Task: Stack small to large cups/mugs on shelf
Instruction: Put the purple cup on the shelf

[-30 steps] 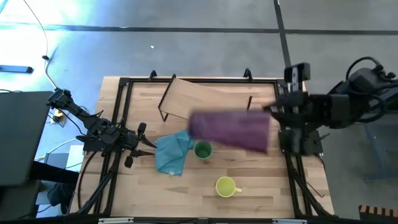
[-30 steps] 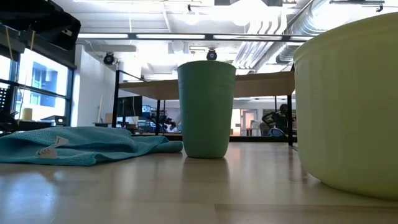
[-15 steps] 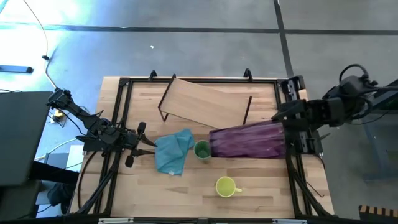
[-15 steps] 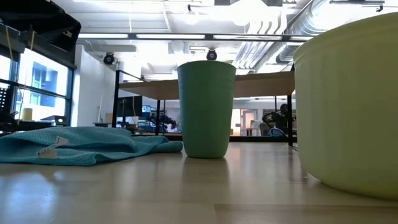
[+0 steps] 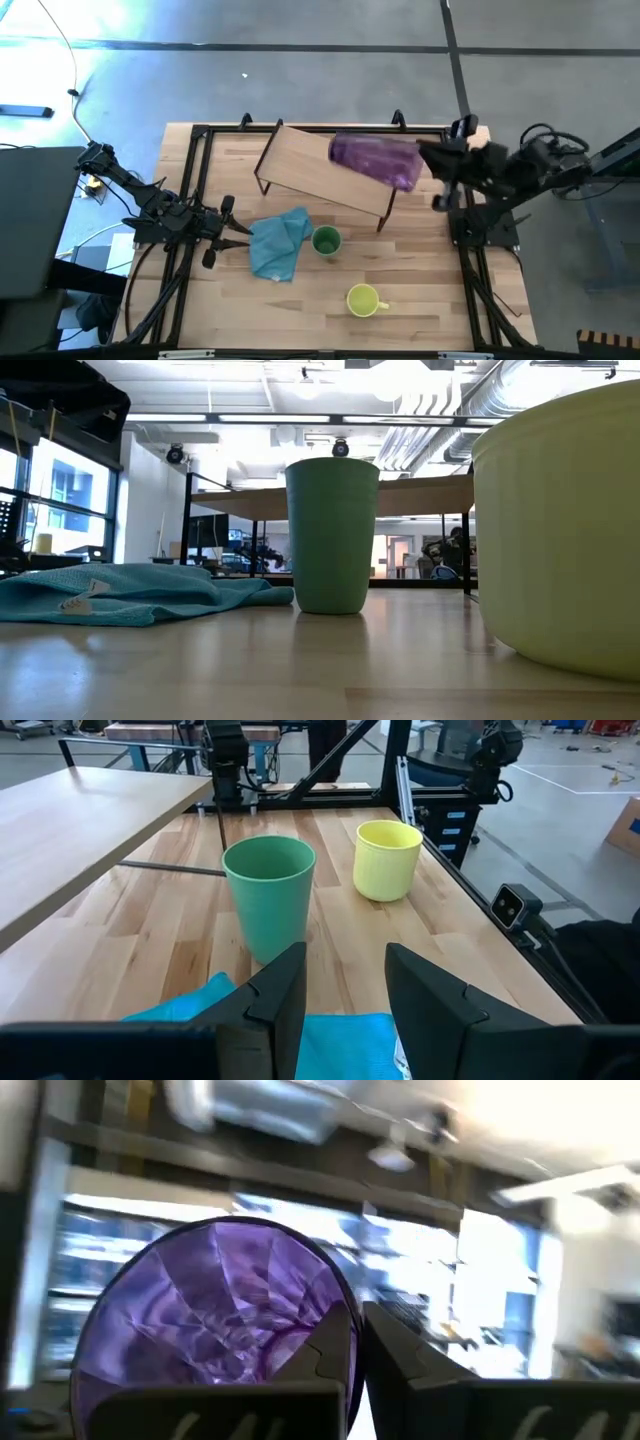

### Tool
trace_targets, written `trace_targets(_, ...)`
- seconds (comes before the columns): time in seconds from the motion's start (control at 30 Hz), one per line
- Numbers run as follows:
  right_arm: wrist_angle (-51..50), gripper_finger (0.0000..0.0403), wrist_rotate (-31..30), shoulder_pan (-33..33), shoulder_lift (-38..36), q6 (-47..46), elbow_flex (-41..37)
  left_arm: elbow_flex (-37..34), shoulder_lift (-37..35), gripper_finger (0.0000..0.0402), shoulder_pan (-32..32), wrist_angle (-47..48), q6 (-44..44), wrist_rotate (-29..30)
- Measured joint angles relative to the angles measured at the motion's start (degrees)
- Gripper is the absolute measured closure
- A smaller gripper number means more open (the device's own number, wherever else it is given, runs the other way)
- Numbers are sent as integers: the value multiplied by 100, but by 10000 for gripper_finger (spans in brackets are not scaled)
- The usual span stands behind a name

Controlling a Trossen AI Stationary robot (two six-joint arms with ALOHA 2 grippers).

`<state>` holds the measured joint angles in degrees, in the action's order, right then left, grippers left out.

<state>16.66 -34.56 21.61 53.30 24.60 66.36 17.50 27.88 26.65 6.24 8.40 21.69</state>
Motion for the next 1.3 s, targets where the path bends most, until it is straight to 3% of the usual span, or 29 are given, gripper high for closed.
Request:
trace_targets(0.2,-892,403,-568,-253,128,-715,427,0,1,275,-2,2,0,0)
trace_targets(0.67,-4699,403,-1471,-632,1204,-2877,2614,0,2,275,-1,5,0,1)
trace_targets(1.0,-7322,403,-1411,-856,1709,-4820,3865,0,0,275,0,39,-20,2)
trace_targets(1.3,-8363,403,-387,-1544,1932,-5607,4119,0,0,275,0,33,33,2)
